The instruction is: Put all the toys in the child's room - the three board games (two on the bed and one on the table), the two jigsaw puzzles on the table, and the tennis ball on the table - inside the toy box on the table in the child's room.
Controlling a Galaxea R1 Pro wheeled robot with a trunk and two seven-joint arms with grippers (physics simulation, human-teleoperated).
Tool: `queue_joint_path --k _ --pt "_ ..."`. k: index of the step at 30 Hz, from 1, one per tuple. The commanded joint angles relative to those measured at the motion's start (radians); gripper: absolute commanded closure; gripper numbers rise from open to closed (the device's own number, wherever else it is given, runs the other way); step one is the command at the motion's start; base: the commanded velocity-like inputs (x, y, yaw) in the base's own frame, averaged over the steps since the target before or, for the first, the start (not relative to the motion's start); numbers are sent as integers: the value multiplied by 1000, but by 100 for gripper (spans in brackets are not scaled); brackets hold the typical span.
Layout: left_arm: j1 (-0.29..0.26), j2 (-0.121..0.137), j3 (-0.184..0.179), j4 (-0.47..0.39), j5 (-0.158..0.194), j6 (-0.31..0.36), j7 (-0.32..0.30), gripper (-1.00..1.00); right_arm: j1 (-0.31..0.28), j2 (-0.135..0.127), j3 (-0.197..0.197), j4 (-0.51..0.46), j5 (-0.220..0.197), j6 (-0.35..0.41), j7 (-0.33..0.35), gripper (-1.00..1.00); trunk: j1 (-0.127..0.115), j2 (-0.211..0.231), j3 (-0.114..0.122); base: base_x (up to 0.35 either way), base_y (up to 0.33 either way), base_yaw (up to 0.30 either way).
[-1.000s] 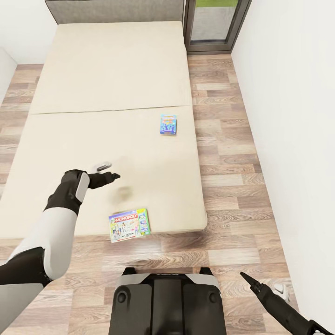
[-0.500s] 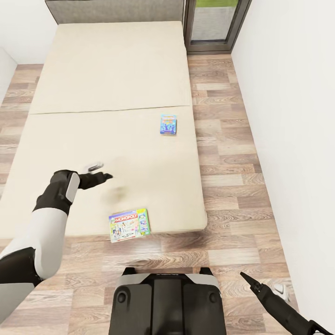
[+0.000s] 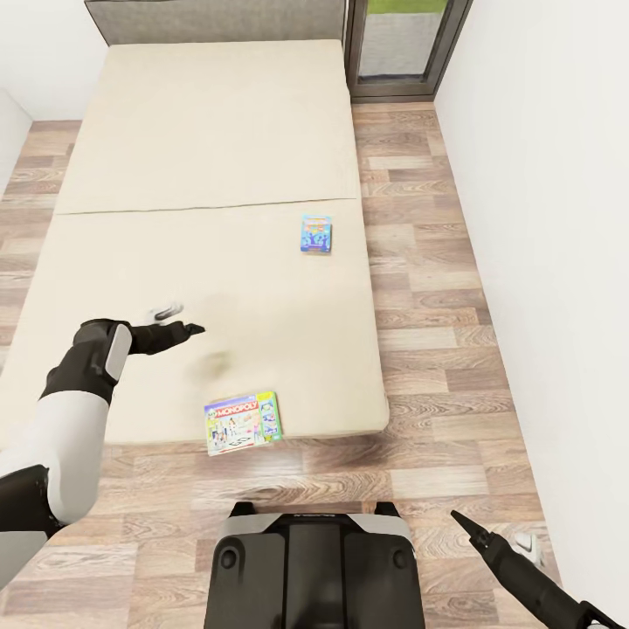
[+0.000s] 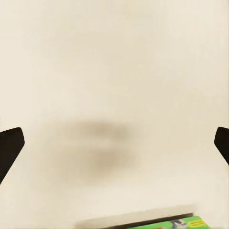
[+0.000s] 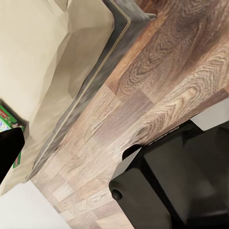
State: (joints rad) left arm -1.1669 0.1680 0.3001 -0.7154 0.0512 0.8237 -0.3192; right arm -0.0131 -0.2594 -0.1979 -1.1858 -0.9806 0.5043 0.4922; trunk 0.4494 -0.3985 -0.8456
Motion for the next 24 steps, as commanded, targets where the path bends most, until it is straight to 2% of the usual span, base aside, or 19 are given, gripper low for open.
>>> queue_joint_path --k 1,10,17,24 --pt "0 5 2 0 6 8 -10 -100 0 0 -2 0 -7 8 0 -100 1 -1 -1 0 0 0" --pt "2 47 2 0 4 10 -85 -100 -1 0 -2 0 -7 8 1 -100 1 -1 -1 0 0 0" --pt "9 100 1 2 5 18 -164 -100 -1 1 -2 0 -7 7 2 -100 1 -1 -1 0 0 0" --pt "29 166 2 3 4 30 -283 -100 -1 2 -2 0 -6 7 2 -100 1 -1 -1 0 0 0"
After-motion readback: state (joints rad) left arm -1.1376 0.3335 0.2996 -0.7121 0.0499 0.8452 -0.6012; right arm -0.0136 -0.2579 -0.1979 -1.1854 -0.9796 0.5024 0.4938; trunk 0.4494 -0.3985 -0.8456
